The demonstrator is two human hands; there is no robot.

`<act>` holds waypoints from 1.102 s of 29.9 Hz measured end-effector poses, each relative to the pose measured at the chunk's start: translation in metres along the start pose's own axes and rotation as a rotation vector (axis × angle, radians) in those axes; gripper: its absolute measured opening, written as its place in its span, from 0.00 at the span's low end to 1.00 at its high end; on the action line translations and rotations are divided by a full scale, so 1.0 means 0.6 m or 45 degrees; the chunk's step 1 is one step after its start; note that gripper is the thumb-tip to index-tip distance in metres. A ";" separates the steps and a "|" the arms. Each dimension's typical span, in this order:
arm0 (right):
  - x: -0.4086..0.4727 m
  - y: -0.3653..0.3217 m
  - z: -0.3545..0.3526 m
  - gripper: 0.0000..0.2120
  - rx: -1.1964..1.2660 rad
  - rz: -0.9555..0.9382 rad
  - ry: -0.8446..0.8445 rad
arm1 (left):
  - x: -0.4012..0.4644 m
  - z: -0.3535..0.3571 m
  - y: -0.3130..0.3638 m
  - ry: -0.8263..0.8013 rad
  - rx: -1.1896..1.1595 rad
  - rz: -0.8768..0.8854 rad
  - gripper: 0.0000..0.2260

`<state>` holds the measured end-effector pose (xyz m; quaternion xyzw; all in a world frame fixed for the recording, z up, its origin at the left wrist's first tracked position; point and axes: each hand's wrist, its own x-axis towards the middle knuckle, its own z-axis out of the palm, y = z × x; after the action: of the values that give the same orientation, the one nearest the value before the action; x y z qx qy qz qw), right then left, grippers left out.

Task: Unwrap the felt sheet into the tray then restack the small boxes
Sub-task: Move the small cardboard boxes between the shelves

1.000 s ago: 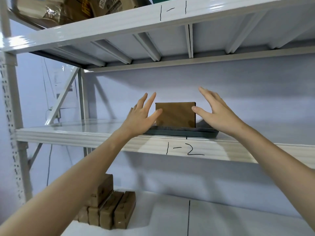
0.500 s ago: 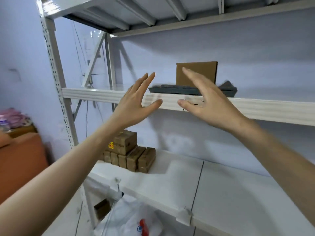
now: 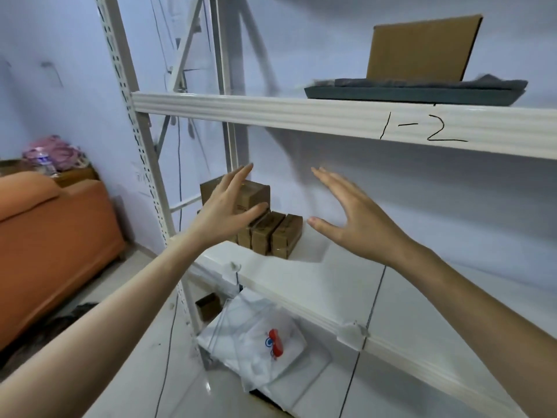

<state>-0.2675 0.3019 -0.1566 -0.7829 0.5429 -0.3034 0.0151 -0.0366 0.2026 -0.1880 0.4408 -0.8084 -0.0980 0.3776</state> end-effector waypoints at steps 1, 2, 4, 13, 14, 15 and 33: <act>0.009 0.010 0.020 0.34 0.015 0.022 -0.025 | 0.002 0.011 -0.019 -0.025 -0.003 -0.019 0.33; 0.016 0.019 0.039 0.35 0.032 0.044 -0.045 | 0.003 0.023 -0.036 -0.052 -0.005 -0.040 0.33; 0.032 0.039 0.077 0.35 0.078 0.100 -0.084 | 0.007 0.047 -0.070 -0.110 -0.018 -0.076 0.33; 0.143 0.110 0.240 0.38 0.320 0.376 -0.179 | 0.083 0.111 -0.265 -0.222 -0.050 -0.269 0.35; 0.166 0.115 0.261 0.38 0.335 0.392 -0.187 | 0.096 0.111 -0.292 -0.216 -0.056 -0.301 0.36; 0.190 0.119 0.282 0.39 0.347 0.407 -0.195 | 0.109 0.110 -0.318 -0.204 -0.066 -0.331 0.36; 0.434 0.158 0.495 0.45 0.601 0.668 -0.137 | 0.283 0.094 -0.586 -0.209 -0.253 -0.595 0.41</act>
<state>-0.1427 -0.0514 -0.3129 -0.6066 0.6388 -0.3647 0.3016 0.0933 -0.1491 -0.3114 0.5670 -0.6989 -0.2967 0.3194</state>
